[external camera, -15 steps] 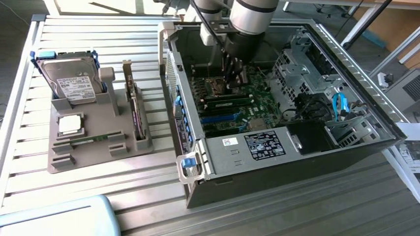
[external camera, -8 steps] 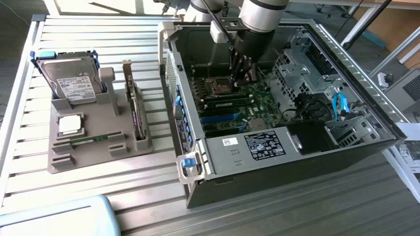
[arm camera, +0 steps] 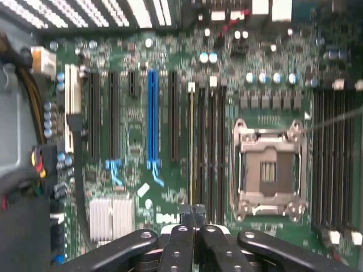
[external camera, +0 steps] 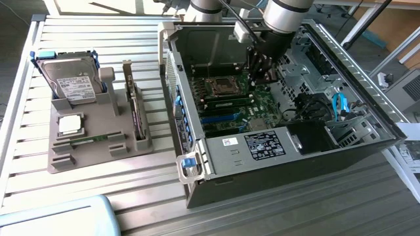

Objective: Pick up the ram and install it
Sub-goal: 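Press down the ram until it locks into place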

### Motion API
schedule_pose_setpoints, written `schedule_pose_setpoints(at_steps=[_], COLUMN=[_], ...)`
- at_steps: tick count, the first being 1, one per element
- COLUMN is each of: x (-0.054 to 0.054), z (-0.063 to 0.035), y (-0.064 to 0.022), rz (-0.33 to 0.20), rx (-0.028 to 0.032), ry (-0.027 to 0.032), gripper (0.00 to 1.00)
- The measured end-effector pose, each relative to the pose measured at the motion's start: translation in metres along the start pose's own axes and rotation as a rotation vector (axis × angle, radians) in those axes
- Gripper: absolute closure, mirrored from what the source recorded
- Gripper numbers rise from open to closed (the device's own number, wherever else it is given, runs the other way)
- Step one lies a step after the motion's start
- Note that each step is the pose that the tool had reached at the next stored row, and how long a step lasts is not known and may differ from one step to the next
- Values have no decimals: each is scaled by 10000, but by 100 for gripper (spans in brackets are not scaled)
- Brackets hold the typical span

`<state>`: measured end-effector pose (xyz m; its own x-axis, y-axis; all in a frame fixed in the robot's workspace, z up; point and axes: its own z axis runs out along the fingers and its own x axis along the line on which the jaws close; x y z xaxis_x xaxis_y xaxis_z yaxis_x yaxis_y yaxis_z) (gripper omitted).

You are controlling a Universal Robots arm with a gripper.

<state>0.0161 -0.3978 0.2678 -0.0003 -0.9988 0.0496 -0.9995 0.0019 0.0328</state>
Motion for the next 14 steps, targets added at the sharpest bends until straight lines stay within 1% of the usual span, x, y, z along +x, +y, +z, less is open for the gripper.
schedule_pose_setpoints(at_steps=[3, 4, 5, 6, 11, 12, 13, 14], x=[0, 0, -1, -1, -1, -1, 0, -1], z=[7, 7, 7, 8, 8, 9, 12, 16], y=[-140, -157, -162, -162, -163, -163, -163, -163], rz=[-4, -8, -9, -9, -4, 77, 297, 667], rx=[-66, -77, -79, -78, -79, -83, -92, -109], ry=[-40, -63, -93, -102, -106, -110, -117, -129], gripper=[89, 89, 89, 89, 89, 89, 89, 89])
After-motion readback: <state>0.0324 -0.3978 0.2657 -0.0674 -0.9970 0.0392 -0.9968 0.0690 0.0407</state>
